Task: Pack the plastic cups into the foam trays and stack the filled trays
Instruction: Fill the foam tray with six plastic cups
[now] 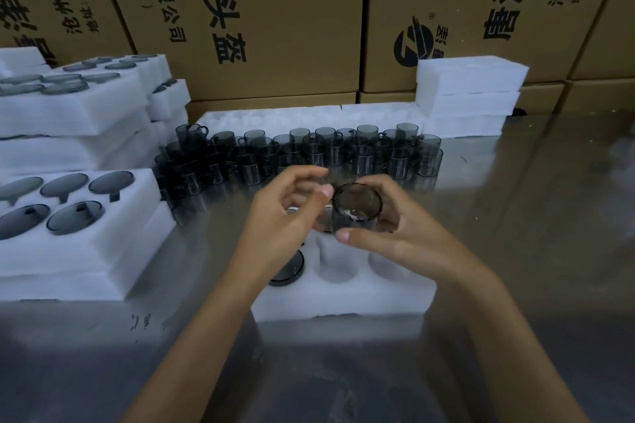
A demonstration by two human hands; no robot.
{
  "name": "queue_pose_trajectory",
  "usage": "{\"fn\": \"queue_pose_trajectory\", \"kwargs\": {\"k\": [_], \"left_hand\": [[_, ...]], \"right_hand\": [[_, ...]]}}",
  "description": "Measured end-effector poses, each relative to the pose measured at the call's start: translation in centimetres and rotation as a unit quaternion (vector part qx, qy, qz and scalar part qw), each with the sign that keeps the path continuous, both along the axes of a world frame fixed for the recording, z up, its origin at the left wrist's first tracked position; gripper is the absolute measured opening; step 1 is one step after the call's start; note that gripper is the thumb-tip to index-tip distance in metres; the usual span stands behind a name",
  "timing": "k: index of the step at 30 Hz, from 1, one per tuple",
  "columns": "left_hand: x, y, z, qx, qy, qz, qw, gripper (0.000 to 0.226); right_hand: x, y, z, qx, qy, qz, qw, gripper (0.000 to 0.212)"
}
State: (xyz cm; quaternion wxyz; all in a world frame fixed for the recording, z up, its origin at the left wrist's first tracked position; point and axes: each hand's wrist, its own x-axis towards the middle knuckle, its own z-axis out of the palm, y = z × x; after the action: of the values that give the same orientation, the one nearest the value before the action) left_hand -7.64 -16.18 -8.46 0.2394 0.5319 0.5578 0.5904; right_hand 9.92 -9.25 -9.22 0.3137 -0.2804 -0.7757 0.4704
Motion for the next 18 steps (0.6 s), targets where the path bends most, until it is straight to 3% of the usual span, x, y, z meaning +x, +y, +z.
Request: {"fn": "queue_pose_trajectory", "kwargs": {"k": [6, 11, 18], "left_hand": [[-1.9, 0.2, -0.4, -0.092, 0.014, -0.028, 0.995, 0.011], [-3.2, 0.2, -0.7, -0.16, 0.065, -0.07, 0.983, 0.01], [-3.1, 0.3, -1.0, -0.157, 0.084, -0.089, 0.98, 0.006]], "right_hand": [[-0.2, -0.5, -0.5, 0.015, -0.066, 0.056, 0.996, 0.048], [-0.5, -0.5, -1.0, 0.036, -0.11, 0.046, 0.992, 0.049], [-0.1, -0.1, -1.3, 0.058, -0.2, 0.01, 0.978, 0.06]]}}
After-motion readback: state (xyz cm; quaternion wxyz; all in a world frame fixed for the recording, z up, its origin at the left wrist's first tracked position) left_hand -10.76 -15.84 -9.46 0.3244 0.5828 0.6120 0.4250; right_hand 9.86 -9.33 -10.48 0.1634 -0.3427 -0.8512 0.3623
